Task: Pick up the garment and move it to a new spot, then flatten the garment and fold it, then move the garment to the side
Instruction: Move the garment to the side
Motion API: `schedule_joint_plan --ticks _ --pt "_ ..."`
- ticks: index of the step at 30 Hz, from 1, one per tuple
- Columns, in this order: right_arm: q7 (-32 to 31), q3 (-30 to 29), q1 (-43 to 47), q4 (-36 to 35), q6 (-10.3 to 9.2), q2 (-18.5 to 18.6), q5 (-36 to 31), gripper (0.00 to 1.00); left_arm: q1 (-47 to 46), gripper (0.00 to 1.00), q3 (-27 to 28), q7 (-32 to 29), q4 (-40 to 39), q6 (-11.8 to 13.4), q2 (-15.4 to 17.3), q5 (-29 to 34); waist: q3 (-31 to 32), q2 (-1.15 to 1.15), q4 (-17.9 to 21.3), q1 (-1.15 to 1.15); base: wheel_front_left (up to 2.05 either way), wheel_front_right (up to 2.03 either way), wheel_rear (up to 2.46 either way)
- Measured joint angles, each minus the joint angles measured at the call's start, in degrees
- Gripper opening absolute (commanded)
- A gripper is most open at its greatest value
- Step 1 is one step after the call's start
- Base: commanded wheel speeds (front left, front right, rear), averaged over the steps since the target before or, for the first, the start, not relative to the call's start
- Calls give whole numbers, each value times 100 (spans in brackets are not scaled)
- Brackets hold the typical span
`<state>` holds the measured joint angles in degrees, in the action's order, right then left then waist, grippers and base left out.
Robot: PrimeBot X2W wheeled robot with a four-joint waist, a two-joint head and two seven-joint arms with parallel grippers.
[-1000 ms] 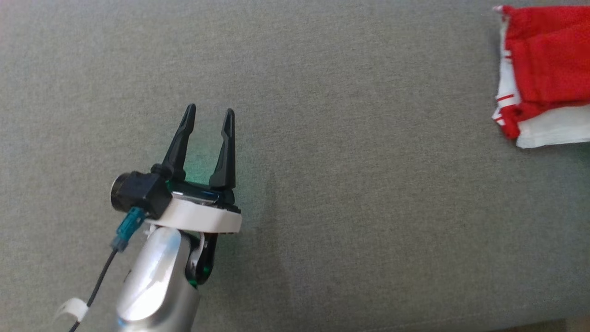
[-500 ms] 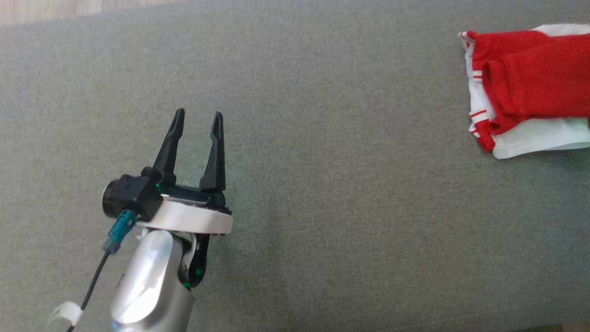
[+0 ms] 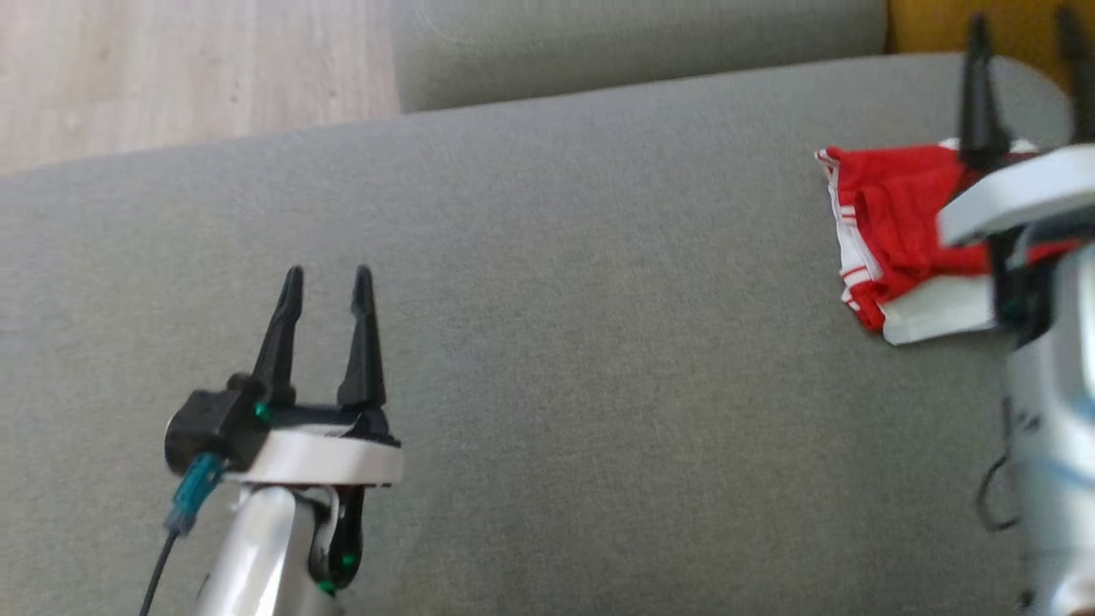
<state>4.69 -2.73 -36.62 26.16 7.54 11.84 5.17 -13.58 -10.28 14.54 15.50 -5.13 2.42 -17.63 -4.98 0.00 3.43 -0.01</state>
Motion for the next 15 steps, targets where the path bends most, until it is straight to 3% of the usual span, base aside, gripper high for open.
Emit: schedule_joint_plan --ticks 7,15 --pt "38 -111 993 -722 0 -750 400 100 328 100 141 0 -51 9 3 -14 287 0 -175 0 0 0 0" --pt "557 165 2331 -724 0 -843 889 100 628 100 176 0 48 14 4 -9 440 0 -253 1 0 0 0"
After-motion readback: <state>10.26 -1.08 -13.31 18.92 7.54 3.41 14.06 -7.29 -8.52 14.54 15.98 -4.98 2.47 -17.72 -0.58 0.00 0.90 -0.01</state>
